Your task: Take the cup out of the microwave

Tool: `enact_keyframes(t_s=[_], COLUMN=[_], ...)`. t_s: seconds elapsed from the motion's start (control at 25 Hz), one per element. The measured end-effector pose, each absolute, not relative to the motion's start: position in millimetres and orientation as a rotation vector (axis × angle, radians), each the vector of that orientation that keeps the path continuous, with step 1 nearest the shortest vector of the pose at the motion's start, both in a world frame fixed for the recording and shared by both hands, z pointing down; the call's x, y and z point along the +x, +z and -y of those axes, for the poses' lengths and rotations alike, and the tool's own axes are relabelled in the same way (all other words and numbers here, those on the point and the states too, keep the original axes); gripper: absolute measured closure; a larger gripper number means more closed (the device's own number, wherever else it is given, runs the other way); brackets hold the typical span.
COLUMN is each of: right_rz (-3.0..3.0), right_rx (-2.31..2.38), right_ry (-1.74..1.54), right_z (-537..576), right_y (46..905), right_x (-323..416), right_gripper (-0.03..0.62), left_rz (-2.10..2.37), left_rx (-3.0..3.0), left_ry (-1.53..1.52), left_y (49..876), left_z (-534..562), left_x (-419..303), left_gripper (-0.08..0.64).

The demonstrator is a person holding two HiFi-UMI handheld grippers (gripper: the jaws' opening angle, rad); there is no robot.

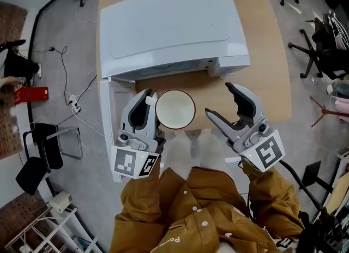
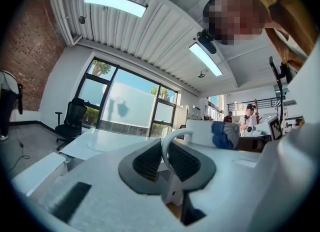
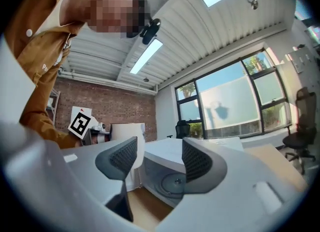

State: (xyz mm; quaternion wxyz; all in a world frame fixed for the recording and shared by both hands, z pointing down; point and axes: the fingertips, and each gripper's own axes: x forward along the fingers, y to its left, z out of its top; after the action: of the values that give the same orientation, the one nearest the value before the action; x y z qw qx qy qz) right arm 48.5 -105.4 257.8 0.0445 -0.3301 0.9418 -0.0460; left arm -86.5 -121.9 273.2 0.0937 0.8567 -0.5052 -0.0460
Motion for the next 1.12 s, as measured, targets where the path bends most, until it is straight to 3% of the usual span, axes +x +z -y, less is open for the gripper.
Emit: enact_keyframes(t_s=[0.08,0.48,1.12], right_rz=[-2.865,-2.817,-2.805], right_rx=[-1.042,-1.327,-1.446], right_ry=[-0.171,-0.033,-0.065], right_z=[102.6,85.6,64.1], right_y=[258.5,227.4,227.2], right_x=[63.1,99.6,91.7], right_gripper=[0.362,0.578,0.588], left_rz=[1.496,1.451,1.419], left_rx=[2.535,2.556,2.562], left_ry=[-0.148,-0.155,-0.137], left_y=[266.3,234.6,220.1], left_z=[116.0,76.2,50.6], left_x=[-87.5,-75.9,-68.6], left_gripper=[0.517,0.517,0.517])
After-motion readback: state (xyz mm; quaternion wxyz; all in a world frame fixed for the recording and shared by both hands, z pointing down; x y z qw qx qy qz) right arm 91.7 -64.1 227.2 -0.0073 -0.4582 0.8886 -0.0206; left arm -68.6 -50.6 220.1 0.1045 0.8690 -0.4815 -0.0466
